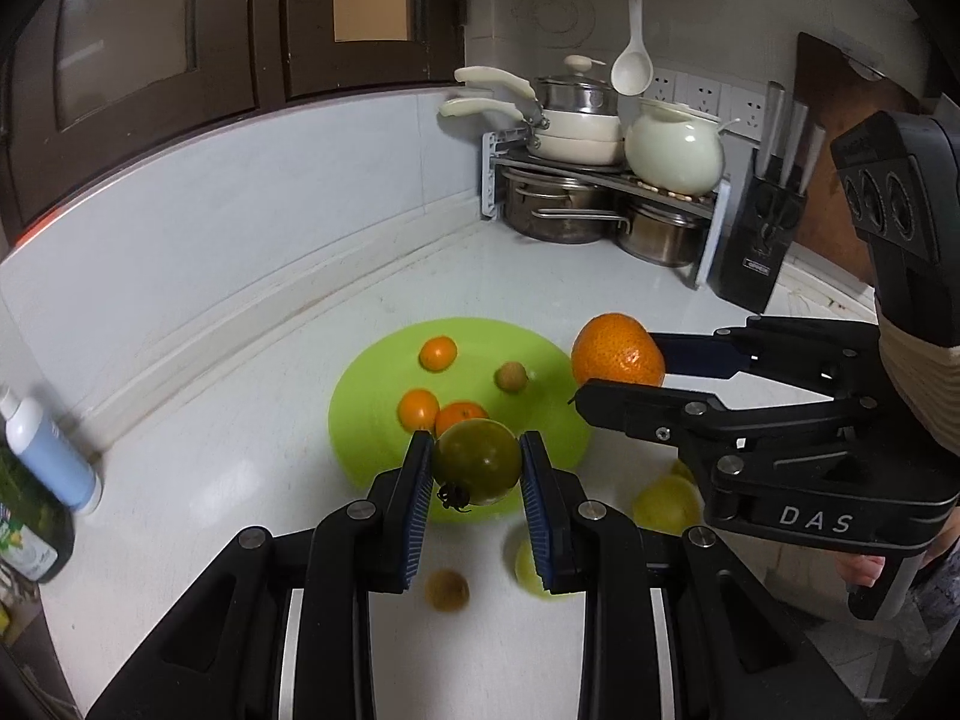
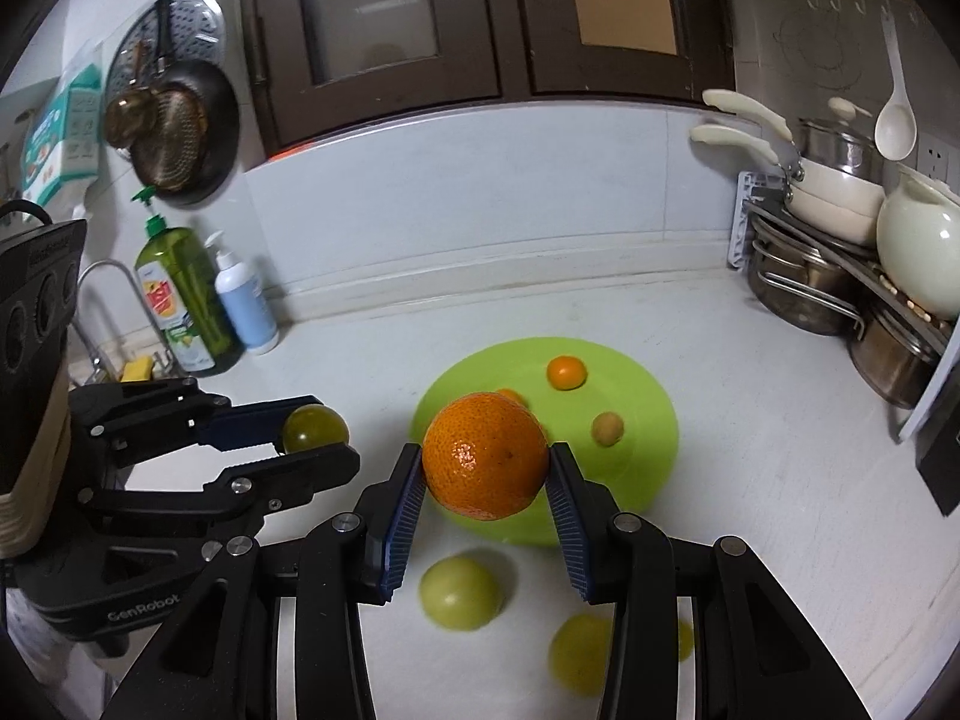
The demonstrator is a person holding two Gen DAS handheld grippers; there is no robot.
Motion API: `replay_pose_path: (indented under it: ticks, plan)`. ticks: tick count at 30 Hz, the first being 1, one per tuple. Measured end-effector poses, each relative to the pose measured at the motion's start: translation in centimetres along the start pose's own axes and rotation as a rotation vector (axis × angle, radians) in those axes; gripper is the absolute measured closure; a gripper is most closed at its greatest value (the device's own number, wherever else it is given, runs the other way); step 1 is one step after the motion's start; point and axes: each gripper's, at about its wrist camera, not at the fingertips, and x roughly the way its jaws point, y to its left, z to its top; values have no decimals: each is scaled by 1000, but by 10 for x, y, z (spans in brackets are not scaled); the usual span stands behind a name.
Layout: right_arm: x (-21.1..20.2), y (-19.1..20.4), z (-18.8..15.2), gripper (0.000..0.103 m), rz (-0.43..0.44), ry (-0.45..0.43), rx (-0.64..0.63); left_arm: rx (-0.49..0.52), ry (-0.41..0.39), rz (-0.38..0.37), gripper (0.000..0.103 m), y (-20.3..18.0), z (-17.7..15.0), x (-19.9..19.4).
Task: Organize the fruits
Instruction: 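Carry the green fruit and the orange over the green plate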
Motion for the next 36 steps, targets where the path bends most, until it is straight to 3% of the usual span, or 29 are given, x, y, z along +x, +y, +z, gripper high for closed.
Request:
replay_pose_path:
  ticks: [16,28,36]
  plan:
    - [85,-55,46,61,-65,148,29,-79,123,7,74,35,48,93]
    - [146,-61,50,61,-82,274,-16,-110,237,41,74,61,44,158]
    - [163,-62,45,61,-76,305,-24,-103,249,33,73,64,41,169]
